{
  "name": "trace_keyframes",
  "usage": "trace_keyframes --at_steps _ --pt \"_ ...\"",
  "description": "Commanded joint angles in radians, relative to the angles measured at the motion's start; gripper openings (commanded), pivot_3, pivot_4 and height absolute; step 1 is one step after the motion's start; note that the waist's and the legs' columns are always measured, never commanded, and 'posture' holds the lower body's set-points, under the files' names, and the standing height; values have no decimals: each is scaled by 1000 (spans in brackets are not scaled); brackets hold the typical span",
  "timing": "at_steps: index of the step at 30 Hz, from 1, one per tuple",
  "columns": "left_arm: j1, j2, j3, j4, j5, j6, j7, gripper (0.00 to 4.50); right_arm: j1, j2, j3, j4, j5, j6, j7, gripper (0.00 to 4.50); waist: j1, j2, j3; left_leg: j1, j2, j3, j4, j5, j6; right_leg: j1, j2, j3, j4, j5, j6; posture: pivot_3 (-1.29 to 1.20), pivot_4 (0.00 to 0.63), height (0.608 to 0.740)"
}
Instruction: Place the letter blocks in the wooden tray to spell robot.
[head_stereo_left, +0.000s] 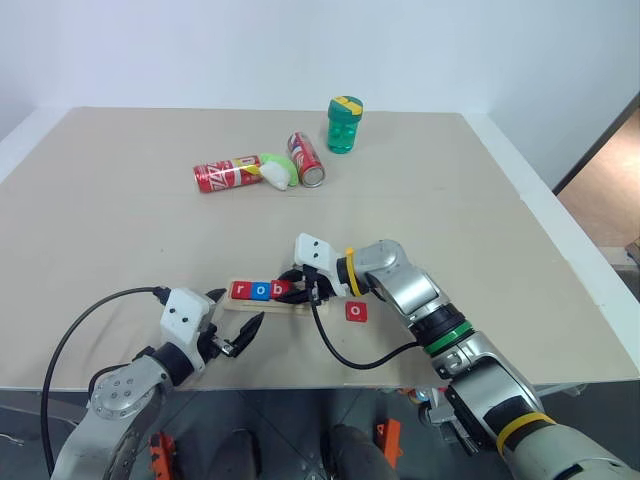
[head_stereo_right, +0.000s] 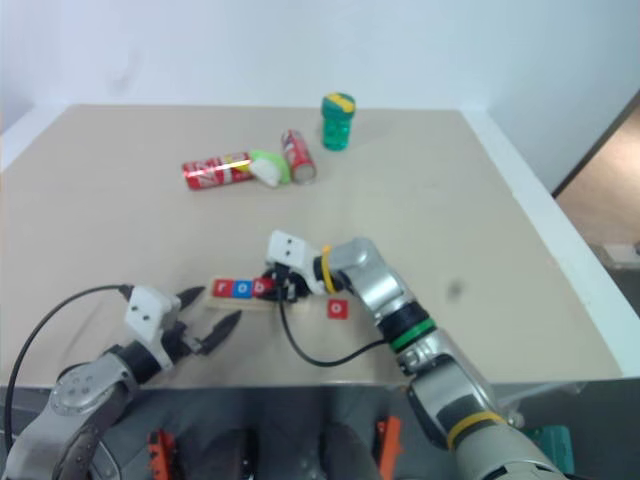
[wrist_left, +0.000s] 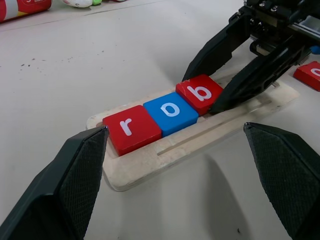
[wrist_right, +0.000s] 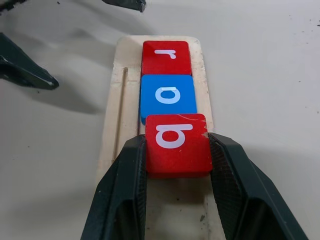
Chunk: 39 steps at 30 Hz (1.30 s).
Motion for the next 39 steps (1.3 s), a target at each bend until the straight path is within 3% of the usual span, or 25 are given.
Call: trace_keyframes --at_steps 1,27,29,35,39 --pt "-7 11 1 -28 13 -27 -6 4500 13 5 7 -62 13 41 21 1195 0 0 0 0 0 0 0 0 0 0 0 0 0 0 0 0 150 740" --pt "-17 11 -26 -11 56 -42 -21 4500 15 20 -6 -65 17 117 -17 1195 0 0 0 0 0 0 0 0 0 0 0 0 0 -2 -3 0 150 740" --pt "-17 12 -25 -10 57 -42 -22 4500 13 21 -4 -64 18 117 -17 2199 0 0 0 0 0 0 0 0 0 0 0 0 0 -2 -3 0 150 740" --pt "-16 10 -16 -12 54 -49 -21 4500 12 19 -13 -88 28 143 -16 4307 0 0 0 0 0 0 0 0 0 0 0 0 0 -2 -3 0 150 740" --pt "-13 23 -16 -10 62 -74 -39 4500 14 19 -49 -148 61 196 -29 4466 0 0 0 -1 0 0 0 0 0 -1 0 0 0 -2 -3 0 150 740"
